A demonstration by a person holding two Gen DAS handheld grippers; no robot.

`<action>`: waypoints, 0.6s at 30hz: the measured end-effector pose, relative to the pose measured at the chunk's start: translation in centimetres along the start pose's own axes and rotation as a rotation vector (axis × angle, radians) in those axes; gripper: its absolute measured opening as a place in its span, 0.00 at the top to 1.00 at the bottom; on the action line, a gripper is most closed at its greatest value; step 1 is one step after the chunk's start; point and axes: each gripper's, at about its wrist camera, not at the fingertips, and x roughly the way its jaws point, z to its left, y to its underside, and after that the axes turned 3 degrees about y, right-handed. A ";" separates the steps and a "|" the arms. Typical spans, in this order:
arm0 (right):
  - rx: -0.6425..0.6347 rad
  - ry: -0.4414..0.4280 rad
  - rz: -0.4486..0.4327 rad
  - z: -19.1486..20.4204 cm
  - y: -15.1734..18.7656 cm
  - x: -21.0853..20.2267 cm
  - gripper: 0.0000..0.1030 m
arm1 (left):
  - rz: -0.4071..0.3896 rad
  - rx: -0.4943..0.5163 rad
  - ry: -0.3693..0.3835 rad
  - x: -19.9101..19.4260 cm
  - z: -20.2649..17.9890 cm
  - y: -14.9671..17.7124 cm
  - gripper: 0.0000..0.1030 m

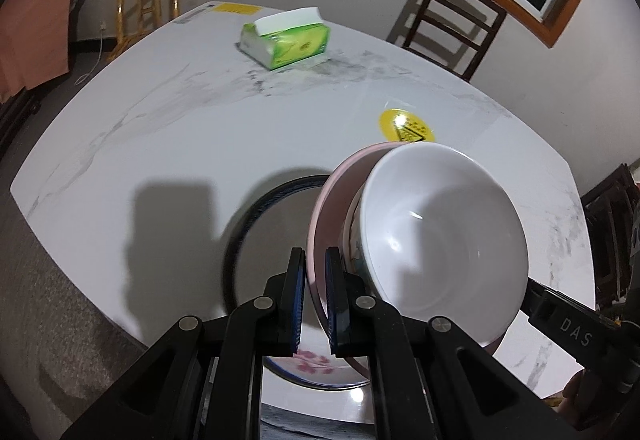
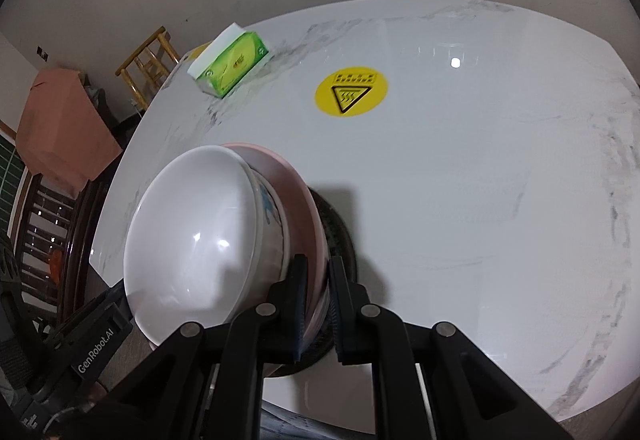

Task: Organize plates and bowls
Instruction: 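Carry the bowl stack over the plate stack and lower it onto the plates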

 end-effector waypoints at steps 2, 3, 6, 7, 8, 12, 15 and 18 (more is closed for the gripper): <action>-0.007 0.001 0.006 0.6 0.0 0.6 0.89 | 0.005 -0.010 -0.005 0.2 0.6 0.1 0.95; -0.010 0.003 0.009 0.8 0.0 0.8 0.89 | 0.008 -0.013 -0.006 0.3 0.9 0.1 0.95; -0.016 0.005 0.018 1.4 0.0 1.5 0.89 | 0.014 -0.024 -0.010 0.6 1.8 0.2 0.95; -0.016 0.004 0.020 1.5 0.0 1.7 0.89 | 0.016 -0.027 -0.010 0.7 2.0 0.2 0.95; -0.015 0.005 0.022 1.6 0.0 1.9 0.89 | 0.017 -0.029 -0.010 0.8 2.2 0.3 0.95; -0.020 0.013 0.013 1.9 0.1 2.1 0.89 | 0.021 -0.031 -0.009 1.1 2.6 0.4 0.95; -0.024 0.015 0.007 2.0 0.1 2.1 0.88 | 0.015 -0.028 -0.008 1.2 2.7 0.3 0.95; -0.041 0.024 -0.017 2.3 0.2 1.8 0.87 | 0.002 -0.013 -0.012 1.2 2.6 0.4 0.95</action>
